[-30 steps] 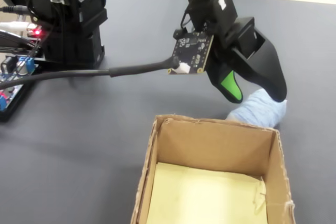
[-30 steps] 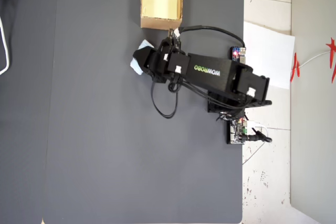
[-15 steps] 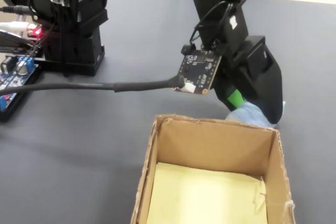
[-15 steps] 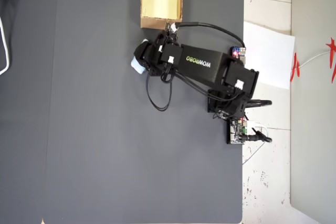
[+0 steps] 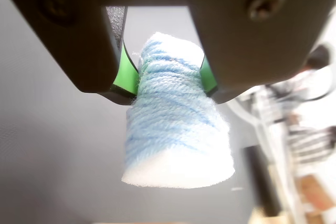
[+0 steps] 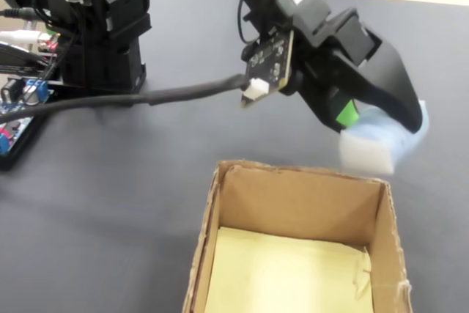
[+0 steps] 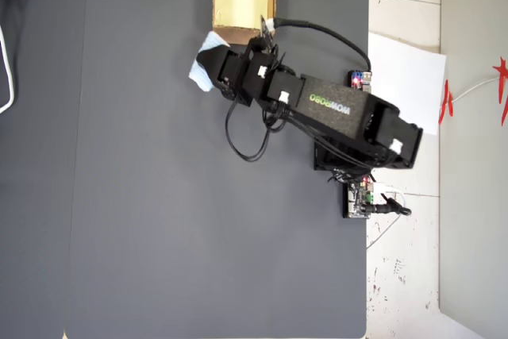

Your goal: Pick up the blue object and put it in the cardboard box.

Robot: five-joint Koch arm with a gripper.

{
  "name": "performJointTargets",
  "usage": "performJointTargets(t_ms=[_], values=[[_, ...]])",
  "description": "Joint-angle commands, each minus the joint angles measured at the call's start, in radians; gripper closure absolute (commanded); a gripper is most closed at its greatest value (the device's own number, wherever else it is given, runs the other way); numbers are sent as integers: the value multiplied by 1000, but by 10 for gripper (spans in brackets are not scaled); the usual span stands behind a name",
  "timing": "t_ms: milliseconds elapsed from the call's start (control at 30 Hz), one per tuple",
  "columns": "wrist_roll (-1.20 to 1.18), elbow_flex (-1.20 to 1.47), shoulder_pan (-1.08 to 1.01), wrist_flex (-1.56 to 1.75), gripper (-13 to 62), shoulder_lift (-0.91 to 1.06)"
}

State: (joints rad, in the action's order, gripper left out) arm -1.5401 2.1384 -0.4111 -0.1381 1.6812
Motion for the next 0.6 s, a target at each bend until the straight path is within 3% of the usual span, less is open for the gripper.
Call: performJointTargets(t_ms=[0,467,567], values=[[-61,-64,12,129,387,83],[25,-204,-388,14,386,31],[23,-186,-414,-3,339,26]])
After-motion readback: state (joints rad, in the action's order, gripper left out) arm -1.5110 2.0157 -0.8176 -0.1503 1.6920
